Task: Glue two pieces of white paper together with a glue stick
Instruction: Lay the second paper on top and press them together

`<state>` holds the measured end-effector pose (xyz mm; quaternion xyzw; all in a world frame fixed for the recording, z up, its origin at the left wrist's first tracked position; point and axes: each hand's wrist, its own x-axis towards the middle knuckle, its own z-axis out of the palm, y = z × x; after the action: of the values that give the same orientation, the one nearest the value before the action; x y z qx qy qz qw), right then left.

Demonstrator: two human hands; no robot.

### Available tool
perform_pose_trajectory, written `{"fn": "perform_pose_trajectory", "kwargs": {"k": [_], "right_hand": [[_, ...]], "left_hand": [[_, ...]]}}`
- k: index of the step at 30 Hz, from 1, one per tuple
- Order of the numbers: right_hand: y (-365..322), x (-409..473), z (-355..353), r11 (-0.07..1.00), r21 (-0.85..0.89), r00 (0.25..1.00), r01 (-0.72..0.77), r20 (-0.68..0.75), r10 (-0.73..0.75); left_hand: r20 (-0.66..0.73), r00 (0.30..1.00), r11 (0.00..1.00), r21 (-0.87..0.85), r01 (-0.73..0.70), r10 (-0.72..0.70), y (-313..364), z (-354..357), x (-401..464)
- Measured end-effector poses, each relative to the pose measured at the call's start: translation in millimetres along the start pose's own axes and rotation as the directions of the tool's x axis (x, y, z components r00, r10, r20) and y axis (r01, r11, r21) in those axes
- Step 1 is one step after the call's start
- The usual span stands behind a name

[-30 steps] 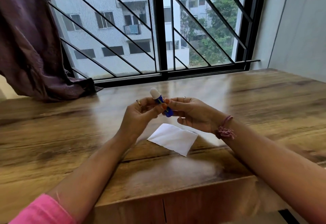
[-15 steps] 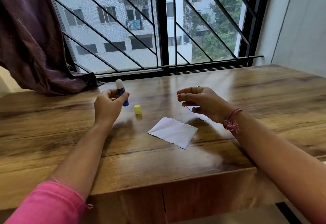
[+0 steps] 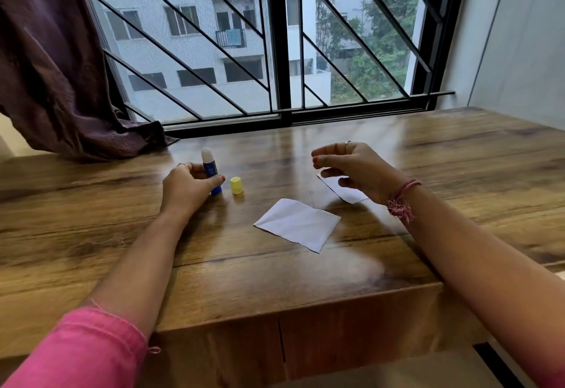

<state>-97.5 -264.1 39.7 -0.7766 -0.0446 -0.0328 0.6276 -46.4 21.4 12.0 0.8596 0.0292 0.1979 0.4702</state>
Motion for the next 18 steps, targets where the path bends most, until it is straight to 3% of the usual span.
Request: {"fn": "perform_pose_trajectory", "kwargs": {"k": [6, 8, 12, 15, 18], "right_hand": [[0.4, 3.9, -7.7, 0.997, -0.073, 0.993, 0.031, -0.110, -0.039], [1.3, 6.1, -9.3, 0.984, -0.160, 0.981, 0.079, -0.161, -0.105], [4.6, 12.6, -17.3, 0.863, -0.493, 0.923, 0.114, -0.268, -0.276], [7.0, 14.2, -28.3, 0.774, -0.633, 0.902, 0.023, -0.321, -0.290], [10.4, 13.8, -38.6, 0.732, -0.677, 0.919, -0.067, -0.328, -0.219]], "left_hand": [[-0.015, 1.000, 1.000, 0.005, -0.013, 0.013, 2.0, -3.2, 2.1], [-0.133, 0.984, 0.992, 0.036, -0.117, 0.121, 7.5, -5.4, -0.2], [-0.320, 0.852, 0.908, 0.083, -0.411, 0.414, 19.8, -9.3, -9.8], [-0.251, 0.814, 0.850, 0.077, -0.522, 0.523, 24.5, -7.9, -16.2], [-0.065, 0.781, 0.783, 0.006, -0.622, 0.621, 27.0, -2.9, -23.2]]}}
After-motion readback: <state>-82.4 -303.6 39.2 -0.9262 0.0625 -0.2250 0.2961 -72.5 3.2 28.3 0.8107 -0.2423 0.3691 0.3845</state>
